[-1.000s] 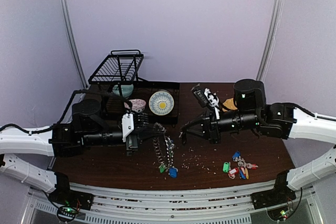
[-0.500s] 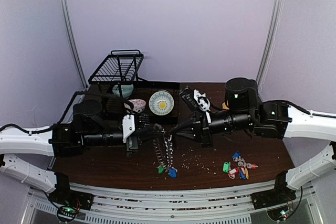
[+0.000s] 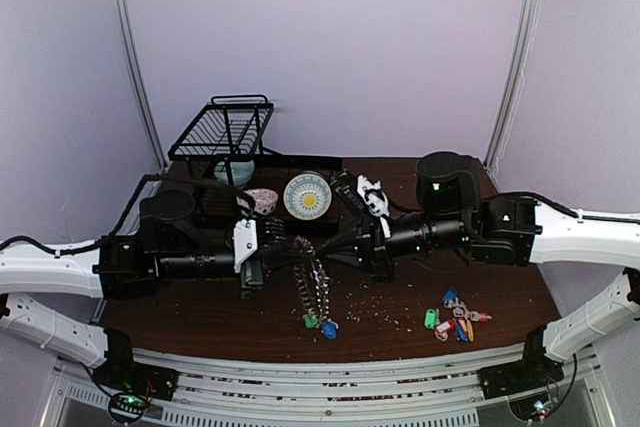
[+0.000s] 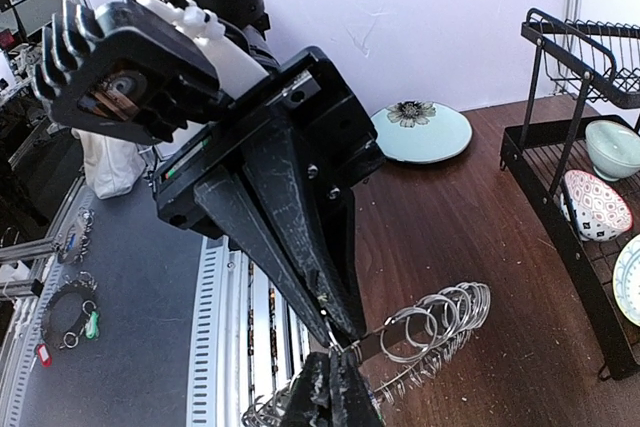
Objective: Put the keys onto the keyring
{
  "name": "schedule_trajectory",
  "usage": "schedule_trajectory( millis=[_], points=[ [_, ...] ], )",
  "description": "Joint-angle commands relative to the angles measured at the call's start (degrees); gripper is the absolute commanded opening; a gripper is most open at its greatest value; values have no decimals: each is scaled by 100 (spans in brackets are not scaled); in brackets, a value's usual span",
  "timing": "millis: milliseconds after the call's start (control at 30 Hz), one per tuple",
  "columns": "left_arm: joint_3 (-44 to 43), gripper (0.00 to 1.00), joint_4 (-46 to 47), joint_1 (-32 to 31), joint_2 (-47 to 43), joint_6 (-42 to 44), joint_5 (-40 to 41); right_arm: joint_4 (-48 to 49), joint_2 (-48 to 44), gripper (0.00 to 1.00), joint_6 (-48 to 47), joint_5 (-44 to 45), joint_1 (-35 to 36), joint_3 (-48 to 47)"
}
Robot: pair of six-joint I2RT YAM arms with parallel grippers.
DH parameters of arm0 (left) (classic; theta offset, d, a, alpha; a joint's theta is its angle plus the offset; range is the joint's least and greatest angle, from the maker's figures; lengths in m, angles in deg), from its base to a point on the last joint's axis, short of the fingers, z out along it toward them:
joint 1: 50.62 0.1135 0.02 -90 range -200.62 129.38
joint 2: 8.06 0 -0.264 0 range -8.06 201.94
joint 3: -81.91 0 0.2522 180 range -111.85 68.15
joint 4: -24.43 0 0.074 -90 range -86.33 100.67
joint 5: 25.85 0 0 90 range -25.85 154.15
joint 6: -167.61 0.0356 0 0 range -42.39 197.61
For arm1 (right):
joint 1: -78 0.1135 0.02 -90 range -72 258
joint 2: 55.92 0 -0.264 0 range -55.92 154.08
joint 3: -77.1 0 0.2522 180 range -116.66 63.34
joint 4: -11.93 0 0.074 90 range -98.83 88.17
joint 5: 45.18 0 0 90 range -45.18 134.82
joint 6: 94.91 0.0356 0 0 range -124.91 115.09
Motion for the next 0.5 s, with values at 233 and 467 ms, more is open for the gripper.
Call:
schedule_trajectory(
  millis=[233,467],
  points=[
    [-156,0,426,-27,-85,82,-196,261,-16,0,-141,357,24,-185],
    [-92,0,506,-37,-175,98,-340,30,-35,0,-185,719,8,-114]
  ],
)
